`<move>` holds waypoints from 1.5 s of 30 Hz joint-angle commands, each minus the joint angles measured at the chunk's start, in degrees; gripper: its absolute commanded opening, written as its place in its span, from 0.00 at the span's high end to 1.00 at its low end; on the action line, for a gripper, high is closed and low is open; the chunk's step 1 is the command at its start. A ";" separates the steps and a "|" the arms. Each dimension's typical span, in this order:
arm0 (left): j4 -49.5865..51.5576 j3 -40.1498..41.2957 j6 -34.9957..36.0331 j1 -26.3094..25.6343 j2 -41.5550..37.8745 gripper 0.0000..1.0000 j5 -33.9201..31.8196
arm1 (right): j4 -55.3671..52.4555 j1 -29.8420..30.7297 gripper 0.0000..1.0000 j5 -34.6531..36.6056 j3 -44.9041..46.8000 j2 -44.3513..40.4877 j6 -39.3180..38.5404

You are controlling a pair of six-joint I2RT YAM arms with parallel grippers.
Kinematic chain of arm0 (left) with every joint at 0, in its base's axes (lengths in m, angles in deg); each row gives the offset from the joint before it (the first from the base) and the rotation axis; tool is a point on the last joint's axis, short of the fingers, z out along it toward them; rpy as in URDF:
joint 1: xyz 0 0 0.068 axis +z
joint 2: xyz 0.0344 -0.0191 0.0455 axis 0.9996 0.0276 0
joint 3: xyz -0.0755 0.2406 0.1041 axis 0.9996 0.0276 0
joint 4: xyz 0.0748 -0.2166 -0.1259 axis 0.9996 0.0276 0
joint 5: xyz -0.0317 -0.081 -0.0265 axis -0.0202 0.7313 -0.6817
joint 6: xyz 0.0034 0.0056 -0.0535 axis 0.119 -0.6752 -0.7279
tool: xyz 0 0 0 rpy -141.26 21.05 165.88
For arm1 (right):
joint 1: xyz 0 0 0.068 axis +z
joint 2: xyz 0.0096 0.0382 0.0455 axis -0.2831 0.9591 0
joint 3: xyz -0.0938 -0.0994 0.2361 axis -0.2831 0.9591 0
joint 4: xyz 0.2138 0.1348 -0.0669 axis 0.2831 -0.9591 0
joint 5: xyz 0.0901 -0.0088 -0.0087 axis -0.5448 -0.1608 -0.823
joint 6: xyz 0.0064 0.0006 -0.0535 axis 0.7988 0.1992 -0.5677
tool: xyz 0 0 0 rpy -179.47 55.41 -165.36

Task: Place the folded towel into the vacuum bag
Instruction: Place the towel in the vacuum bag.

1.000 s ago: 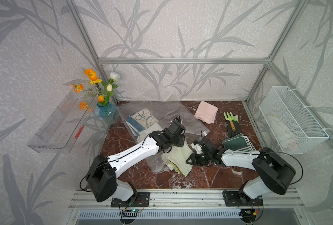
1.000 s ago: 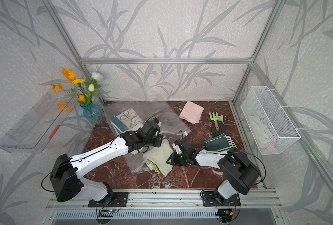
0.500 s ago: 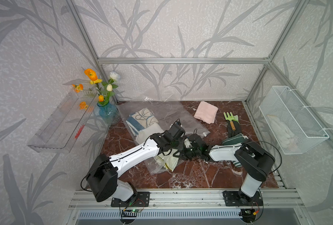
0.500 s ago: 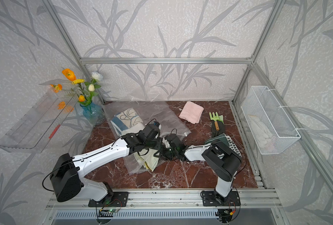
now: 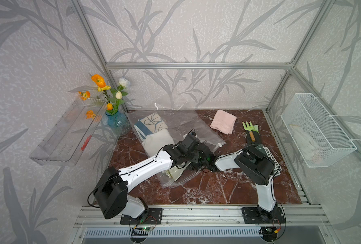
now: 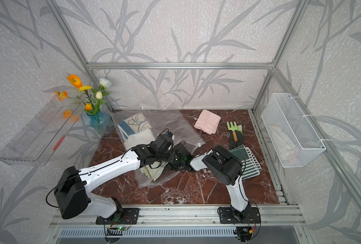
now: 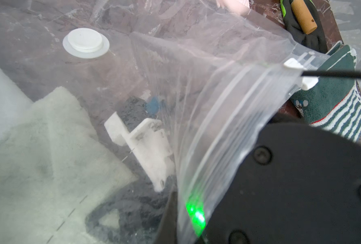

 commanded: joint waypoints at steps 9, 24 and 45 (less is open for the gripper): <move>-0.97 0.16 0.08 -0.90 0.03 1.00 3.70 | 11.99 1.31 1.00 -1.33 -1.48 5.14 7.70; -0.76 1.27 -0.45 -0.90 -0.83 0.94 3.66 | 3.62 2.91 0.80 2.50 -8.90 7.55 6.11; -6.29 1.87 -4.75 7.36 -9.64 0.58 2.25 | -41.62 -5.80 0.47 15.69 16.23 -38.50 -17.32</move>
